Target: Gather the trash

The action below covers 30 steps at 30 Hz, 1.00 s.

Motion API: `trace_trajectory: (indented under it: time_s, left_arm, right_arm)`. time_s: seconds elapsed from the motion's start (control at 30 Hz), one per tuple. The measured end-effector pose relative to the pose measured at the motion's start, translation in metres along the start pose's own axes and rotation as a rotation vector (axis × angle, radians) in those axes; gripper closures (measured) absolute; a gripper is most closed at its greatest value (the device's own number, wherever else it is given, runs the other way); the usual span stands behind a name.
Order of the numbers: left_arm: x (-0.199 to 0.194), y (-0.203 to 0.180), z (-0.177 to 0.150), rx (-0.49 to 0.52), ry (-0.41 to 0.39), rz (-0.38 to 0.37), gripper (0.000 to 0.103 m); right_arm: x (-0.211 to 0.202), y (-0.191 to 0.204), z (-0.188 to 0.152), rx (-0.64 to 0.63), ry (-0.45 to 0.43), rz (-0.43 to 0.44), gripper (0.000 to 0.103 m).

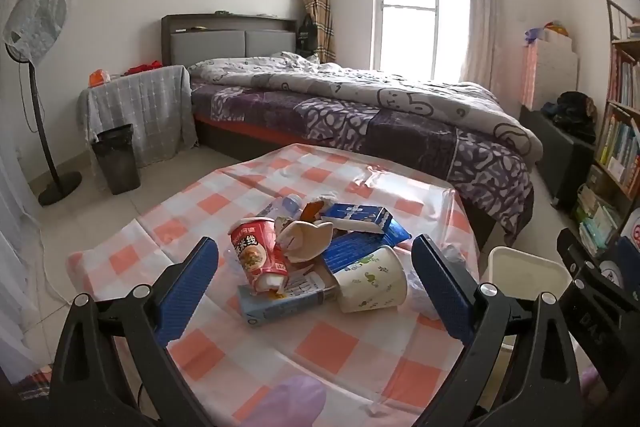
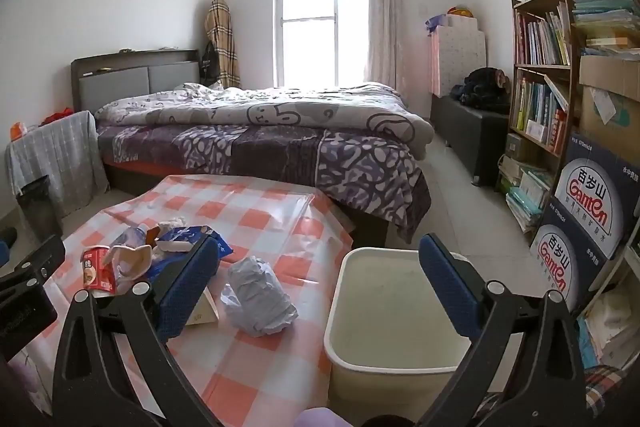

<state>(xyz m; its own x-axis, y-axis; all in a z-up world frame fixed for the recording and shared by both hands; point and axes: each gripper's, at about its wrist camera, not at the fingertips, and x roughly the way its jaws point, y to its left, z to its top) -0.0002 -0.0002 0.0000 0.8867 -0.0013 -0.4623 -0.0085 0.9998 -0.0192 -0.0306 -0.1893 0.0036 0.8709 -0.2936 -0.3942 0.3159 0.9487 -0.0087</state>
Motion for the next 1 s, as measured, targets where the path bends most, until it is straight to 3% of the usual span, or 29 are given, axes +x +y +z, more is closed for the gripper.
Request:
trace_trajectory:
  time_s: [1.0]
  left_arm:
    - [-0.0005, -0.0032, -0.0027, 0.000, -0.001, 0.003, 0.009]
  right_arm:
    - [-0.0040, 0.0022, 0.0005, -0.015, -0.003, -0.010, 0.007]
